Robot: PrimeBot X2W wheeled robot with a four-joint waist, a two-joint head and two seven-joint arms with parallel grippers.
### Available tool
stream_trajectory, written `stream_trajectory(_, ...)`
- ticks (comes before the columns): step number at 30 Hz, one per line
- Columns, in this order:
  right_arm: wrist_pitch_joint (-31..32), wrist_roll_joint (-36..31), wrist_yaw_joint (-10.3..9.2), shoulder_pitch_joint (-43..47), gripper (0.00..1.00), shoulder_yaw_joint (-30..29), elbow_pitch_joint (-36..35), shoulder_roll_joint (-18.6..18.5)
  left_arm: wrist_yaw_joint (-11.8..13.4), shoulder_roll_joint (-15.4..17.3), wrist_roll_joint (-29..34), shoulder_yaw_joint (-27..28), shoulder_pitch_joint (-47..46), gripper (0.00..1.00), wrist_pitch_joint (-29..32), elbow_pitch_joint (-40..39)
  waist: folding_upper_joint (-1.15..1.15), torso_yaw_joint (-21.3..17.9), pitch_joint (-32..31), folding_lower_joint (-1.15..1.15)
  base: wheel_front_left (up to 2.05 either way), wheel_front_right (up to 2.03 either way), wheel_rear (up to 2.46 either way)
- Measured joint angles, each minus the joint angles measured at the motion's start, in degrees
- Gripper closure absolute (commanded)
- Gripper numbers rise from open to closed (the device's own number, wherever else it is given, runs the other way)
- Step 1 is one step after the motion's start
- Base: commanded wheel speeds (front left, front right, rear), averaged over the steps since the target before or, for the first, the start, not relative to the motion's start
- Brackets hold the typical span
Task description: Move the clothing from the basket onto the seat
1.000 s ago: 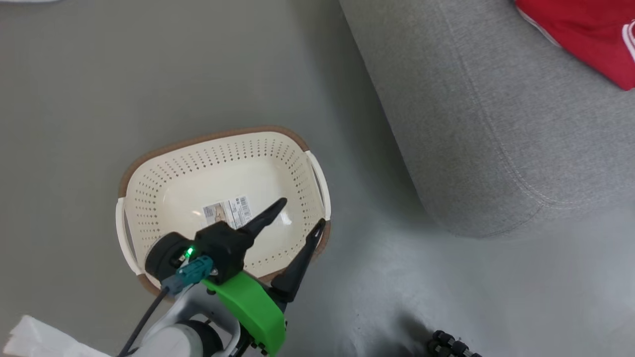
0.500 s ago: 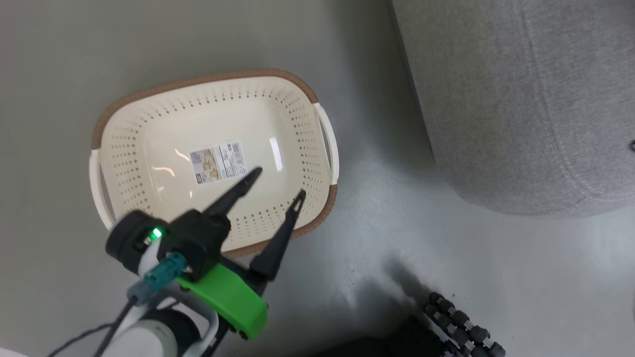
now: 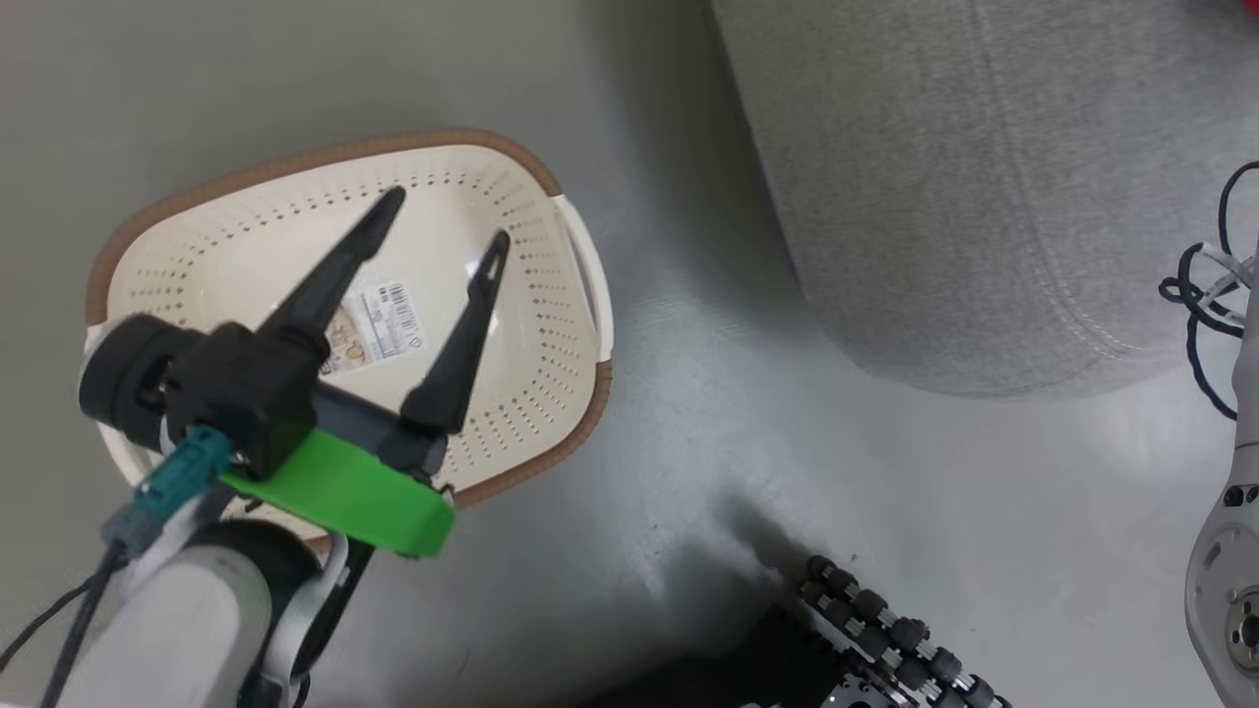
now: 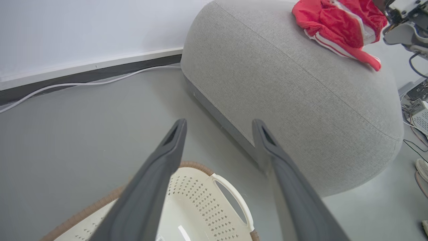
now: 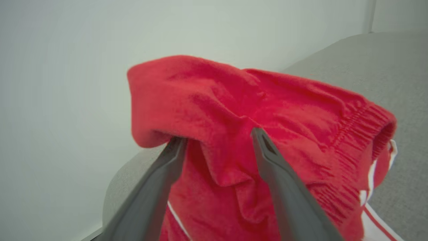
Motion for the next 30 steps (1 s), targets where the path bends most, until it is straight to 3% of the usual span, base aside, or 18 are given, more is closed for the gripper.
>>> stream_trajectory(4,0.0,-4.2,2.11,1.8,0.00,0.2,-3.3,-0.3,-0.8,-0.8,-1.7,0.5,-1.1,0.00,-2.9,3.0,0.00,-1.3,-1.7,0.00,0.00,0.00,0.00)
stream_trajectory(9,0.0,-8.0,2.41,7.9,0.00,-1.5,-9.3,-1.5,-1.7,-2.1,-4.0,1.1,-1.1,0.00,-5.6,6.1,0.00,-1.9,-5.1,0.00,0.00,0.00,0.00)
stream_trajectory(15,0.0,-9.5,3.43,12.7,0.00,-2.1,-16.8,0.2,-1.8,-2.8,-5.3,3.4,0.1,0.00,-9.6,10.5,0.00,-1.4,-9.7,-0.01,0.00,0.00,0.00)
stream_trajectory(23,0.0,-16.7,4.39,20.1,0.00,3.0,-22.7,0.1,-1.9,-6.0,-8.1,4.3,3.1,0.00,-15.4,16.5,0.00,2.2,-15.3,-0.01,0.00,0.00,0.00)
stream_trajectory(30,0.0,-19.3,4.57,26.4,0.00,8.3,-22.3,2.0,-1.8,-7.3,-9.0,6.1,6.5,0.00,-20.0,21.7,0.00,7.0,-20.0,-0.01,0.00,0.00,0.00)
